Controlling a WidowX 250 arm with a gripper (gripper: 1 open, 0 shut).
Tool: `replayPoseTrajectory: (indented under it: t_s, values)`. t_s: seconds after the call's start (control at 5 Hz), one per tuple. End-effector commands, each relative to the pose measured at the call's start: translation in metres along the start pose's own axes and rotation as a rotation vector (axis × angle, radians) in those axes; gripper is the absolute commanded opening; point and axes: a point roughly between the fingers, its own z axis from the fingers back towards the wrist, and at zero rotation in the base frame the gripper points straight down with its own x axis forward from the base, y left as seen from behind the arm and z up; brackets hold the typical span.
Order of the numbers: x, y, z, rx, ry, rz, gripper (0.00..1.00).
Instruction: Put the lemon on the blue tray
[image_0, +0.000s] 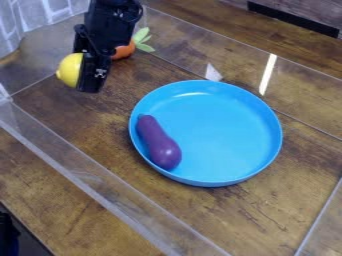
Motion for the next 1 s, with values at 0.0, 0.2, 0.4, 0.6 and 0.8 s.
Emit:
replayPoseTrajectory:
  t_s: [0.0, 0.2, 0.4, 0.6, 0.8]
  values:
    - [0.0003, 0.0085, 0.0273, 0.067, -0.065, 0.020, 0.00]
    - [0.0019, 0.0088, 0.0266, 0.068, -0.066, 0.018, 0.00]
    - [0.0037, 0.0094, 0.0254, 0.066, -0.067, 0.017, 0.00]
    - [0.0056, 0.0100, 0.0239, 0.065, -0.067, 0.016, 0.00]
    - [0.0075, 0.0106, 0.0224, 0.064, -0.068, 0.015, 0.00]
